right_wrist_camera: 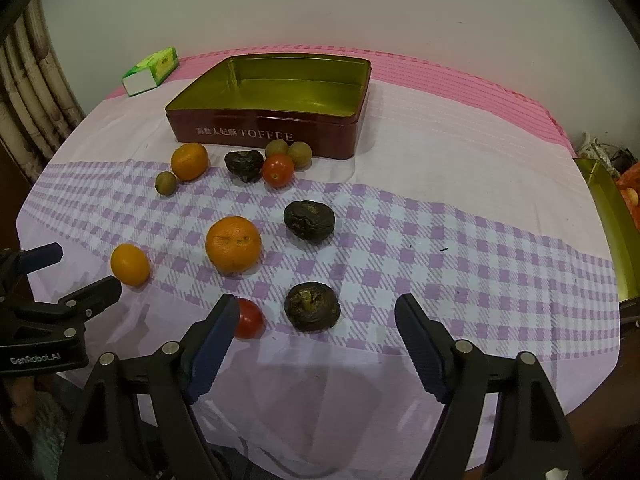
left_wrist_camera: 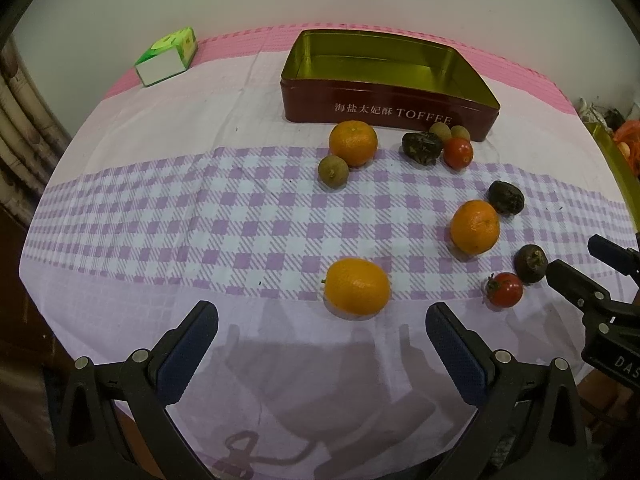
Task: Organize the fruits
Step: 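Move both tools toward the fruits in front of the tin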
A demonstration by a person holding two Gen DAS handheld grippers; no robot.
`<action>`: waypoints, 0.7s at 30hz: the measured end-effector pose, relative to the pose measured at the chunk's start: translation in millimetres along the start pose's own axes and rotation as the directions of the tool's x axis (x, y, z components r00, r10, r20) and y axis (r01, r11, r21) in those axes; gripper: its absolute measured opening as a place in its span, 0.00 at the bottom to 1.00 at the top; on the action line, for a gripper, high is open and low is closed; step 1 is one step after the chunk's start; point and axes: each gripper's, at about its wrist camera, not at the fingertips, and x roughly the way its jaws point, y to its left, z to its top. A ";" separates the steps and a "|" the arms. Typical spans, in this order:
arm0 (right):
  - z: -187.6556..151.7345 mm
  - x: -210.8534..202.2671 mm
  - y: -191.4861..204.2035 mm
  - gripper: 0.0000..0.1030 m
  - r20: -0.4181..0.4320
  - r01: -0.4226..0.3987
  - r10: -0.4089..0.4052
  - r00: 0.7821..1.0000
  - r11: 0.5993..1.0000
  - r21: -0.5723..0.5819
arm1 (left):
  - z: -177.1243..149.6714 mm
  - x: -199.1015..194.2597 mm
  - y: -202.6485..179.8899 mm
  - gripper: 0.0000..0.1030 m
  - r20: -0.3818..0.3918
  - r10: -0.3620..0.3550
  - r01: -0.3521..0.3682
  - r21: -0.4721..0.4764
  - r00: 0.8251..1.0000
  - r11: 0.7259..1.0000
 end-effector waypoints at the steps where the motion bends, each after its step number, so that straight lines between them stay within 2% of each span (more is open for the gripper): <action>1: -0.2 -0.2 -0.2 0.73 0.000 0.001 -0.001 1.000 1.000 0.001 | -0.1 -0.1 0.0 1.00 0.000 0.001 -0.001 -0.001 1.000 1.000; 21: -0.9 3.4 -4.5 0.69 -0.017 0.001 -0.001 1.000 1.000 0.011 | 2.8 6.0 4.1 1.00 -0.030 0.002 -0.002 -0.006 1.000 1.000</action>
